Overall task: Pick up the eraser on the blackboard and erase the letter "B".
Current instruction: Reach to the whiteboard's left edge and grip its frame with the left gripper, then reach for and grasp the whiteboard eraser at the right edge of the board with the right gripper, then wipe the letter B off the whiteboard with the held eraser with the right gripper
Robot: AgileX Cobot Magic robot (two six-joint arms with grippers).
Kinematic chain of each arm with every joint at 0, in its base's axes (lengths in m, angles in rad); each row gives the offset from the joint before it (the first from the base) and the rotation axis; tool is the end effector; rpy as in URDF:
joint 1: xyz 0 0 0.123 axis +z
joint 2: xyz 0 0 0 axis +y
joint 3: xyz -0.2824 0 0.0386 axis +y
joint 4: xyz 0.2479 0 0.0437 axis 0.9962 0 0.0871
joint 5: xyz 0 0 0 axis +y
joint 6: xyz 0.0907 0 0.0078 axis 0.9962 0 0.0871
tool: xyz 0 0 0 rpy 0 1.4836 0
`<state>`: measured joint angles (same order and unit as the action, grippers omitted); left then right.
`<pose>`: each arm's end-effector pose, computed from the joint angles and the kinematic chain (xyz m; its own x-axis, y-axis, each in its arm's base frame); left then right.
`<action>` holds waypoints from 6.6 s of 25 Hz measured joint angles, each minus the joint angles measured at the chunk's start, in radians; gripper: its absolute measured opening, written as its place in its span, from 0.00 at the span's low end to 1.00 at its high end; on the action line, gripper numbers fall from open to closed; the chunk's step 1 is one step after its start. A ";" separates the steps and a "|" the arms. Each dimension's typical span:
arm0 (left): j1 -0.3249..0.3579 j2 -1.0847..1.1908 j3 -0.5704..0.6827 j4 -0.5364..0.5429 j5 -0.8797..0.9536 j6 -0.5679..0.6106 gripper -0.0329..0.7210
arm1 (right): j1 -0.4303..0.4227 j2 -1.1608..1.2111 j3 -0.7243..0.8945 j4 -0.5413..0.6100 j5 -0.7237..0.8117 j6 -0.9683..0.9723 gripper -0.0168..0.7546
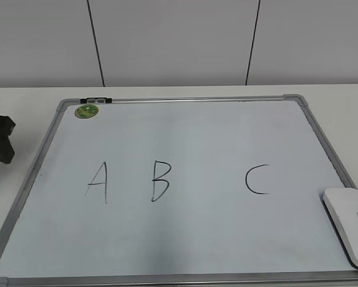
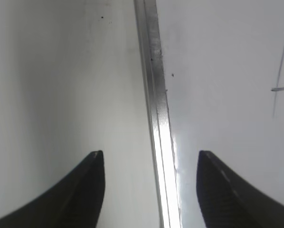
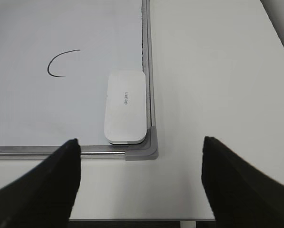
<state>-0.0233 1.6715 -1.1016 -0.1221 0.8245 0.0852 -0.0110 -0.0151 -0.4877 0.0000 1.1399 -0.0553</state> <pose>0.3226 -0.0157 0.2156 -0.9641 0.0245 -0.2643 0.0488 0.9951 -0.0857 -0.0092 0.0001 0.2674 -0.5224 -0.0495 -0.8513 -0.0179 0.9987 -0.0471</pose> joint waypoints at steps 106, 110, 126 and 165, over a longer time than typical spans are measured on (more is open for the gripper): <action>0.005 0.429 -0.285 -0.077 0.039 0.023 0.08 | 0.000 1.204 -0.194 0.132 -0.246 -0.150 0.88; 0.005 0.429 -0.285 -0.077 0.039 0.023 0.08 | 0.000 1.317 -0.230 0.136 -0.292 -0.153 0.88; 0.005 0.429 -0.286 -0.079 0.039 0.023 0.08 | 0.000 1.601 -0.289 0.136 -0.426 -0.174 0.88; 0.005 0.429 -0.286 -0.089 0.035 0.023 0.08 | 0.190 1.690 -0.741 0.222 -0.069 -0.176 0.71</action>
<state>-0.0182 2.1005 -1.3877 -0.2108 0.8592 0.1077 0.1794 1.6746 -1.2284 0.2220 1.0706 -0.2312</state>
